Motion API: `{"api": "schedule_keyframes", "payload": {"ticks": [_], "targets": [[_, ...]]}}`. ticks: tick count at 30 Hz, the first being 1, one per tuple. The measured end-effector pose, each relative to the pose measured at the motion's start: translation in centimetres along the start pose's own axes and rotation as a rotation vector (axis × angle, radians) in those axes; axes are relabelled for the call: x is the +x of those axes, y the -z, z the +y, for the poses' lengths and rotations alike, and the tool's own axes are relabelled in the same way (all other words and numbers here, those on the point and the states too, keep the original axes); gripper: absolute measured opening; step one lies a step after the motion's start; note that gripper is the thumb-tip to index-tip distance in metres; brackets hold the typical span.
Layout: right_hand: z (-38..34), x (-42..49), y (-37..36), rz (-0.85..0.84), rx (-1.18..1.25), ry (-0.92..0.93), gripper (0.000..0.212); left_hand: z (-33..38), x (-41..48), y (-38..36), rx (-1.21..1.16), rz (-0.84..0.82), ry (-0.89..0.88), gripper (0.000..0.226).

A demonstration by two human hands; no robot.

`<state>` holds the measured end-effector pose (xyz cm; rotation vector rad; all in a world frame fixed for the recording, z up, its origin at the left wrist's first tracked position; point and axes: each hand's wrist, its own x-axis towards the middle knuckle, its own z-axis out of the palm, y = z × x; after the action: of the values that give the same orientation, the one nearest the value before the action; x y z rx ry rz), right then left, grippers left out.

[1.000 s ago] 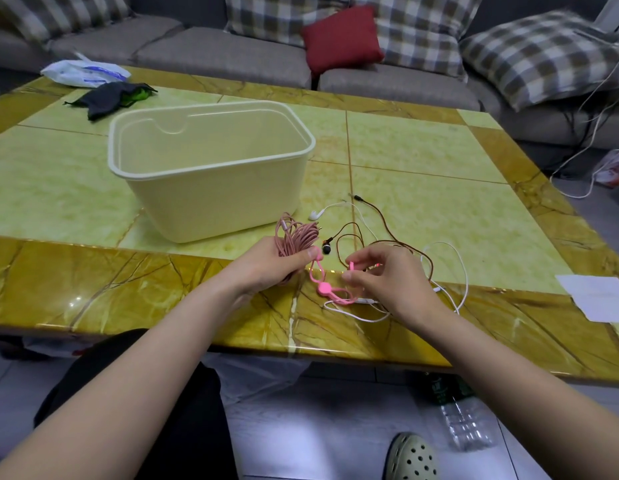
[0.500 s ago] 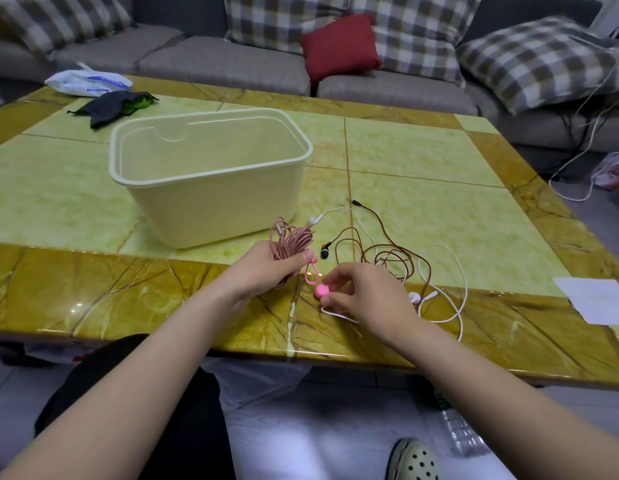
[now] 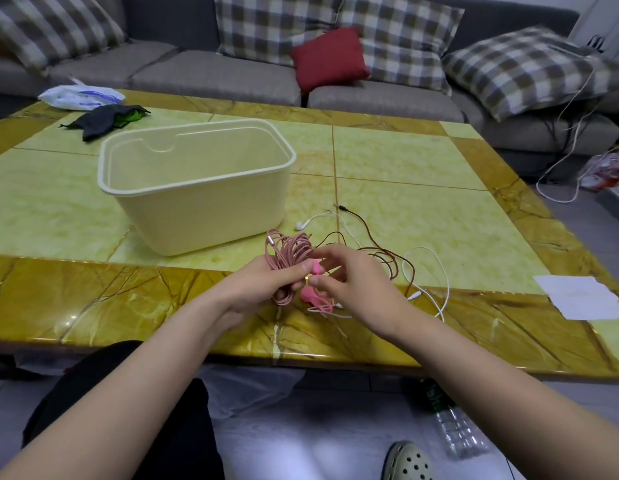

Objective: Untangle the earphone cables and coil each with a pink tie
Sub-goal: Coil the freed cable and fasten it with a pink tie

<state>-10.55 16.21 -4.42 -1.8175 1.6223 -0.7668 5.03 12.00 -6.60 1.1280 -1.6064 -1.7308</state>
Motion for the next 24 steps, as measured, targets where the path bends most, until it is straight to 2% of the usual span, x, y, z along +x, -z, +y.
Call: {"api": "schedule_keyframes", "payload": {"ticks": [3, 9, 12, 17, 20, 24], "targets": [[0.2, -0.3, 0.7, 0.029, 0.022, -0.002, 0.02, 0.6, -0.2, -0.6, -0.01, 0.007, -0.015, 0.023], [0.8, -1.6, 1.8, 0.052, -0.072, 0.062, 0.017, 1.3, -0.1, -1.8, 0.201, 0.041, -0.017, 0.037], [1.2, -2.4, 2.4, 0.056, -0.05, 0.069, 0.009, 1.9, -0.3, -2.8, 0.215, 0.033, -0.03, 0.037], [1.4, -3.5, 4.4, 0.082, 0.273, -0.05, 0.013, 2.8, -0.5, -4.7, 0.153, 0.012, -0.08, 0.032], [2.1, -4.2, 5.6, 0.149, 0.318, -0.122, 0.011, 3.2, -0.5, -5.5, 0.119, 0.008, -0.084, 0.038], [3.5, -5.0, 7.0, 0.223, 0.391, -0.289, 0.013, 3.9, -0.5, -5.9, 0.059, 0.059, -0.064, 0.024]]}}
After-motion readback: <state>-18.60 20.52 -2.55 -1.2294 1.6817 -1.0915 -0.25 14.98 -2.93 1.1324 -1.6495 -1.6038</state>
